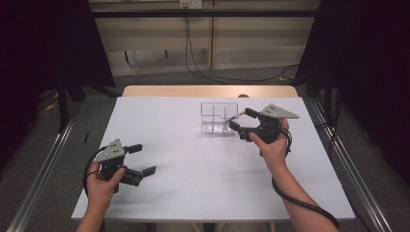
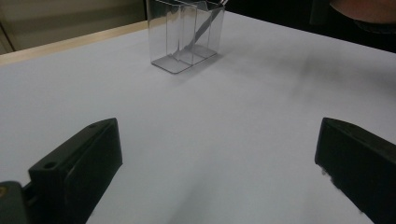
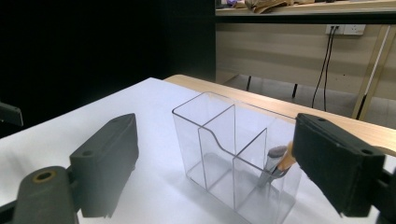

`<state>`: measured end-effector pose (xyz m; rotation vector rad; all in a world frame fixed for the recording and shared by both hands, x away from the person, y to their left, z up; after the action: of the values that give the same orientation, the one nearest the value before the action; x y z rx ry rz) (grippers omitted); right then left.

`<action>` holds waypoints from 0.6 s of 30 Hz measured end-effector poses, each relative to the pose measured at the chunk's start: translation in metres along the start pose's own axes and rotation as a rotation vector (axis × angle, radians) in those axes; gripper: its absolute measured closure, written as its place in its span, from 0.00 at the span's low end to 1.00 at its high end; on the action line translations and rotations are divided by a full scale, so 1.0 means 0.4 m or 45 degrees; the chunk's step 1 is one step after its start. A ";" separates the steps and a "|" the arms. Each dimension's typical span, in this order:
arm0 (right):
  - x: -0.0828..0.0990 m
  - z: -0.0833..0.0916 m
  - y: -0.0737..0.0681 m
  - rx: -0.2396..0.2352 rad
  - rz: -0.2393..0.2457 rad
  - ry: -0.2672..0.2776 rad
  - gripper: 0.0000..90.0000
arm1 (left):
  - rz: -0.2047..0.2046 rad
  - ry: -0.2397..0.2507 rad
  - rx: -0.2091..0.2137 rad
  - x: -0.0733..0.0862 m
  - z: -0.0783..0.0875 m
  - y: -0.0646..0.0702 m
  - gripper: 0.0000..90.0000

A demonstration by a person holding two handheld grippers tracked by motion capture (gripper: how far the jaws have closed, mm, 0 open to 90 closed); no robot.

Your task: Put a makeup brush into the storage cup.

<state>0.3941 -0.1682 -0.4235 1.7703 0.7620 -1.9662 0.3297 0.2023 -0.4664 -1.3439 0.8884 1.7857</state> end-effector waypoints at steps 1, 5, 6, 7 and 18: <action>0.000 0.001 -0.002 -0.006 0.002 -0.003 0.15 | 0.004 0.005 -0.001 0.000 0.000 0.000 0.01; 0.001 0.006 -0.007 -0.017 0.013 -0.006 0.15 | -0.001 0.003 0.000 -0.002 0.002 0.000 0.01; 0.002 0.008 -0.008 -0.020 0.016 -0.010 0.14 | 0.000 0.004 -0.001 -0.003 0.002 0.001 0.01; 0.002 0.009 -0.009 -0.024 0.017 -0.007 0.14 | 0.000 0.004 -0.001 -0.003 0.001 0.001 0.01; 0.006 0.034 -0.006 -0.031 0.026 -0.011 0.14 | 0.005 -0.003 0.003 0.002 -0.006 0.005 0.01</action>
<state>0.3815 -0.1746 -0.4246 1.7471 0.7587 -1.9419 0.3291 0.1995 -0.4673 -1.3388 0.8921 1.7887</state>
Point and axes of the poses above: each handheld gripper's, and its own axes: z roughly backward along the jaws, x roughly out of its underside, y roughly to its right, the point moved 6 cm from there along -z, roughly forward along the jaws, and after that the axes turned 10 degrees about y, right-handed, at the moved point
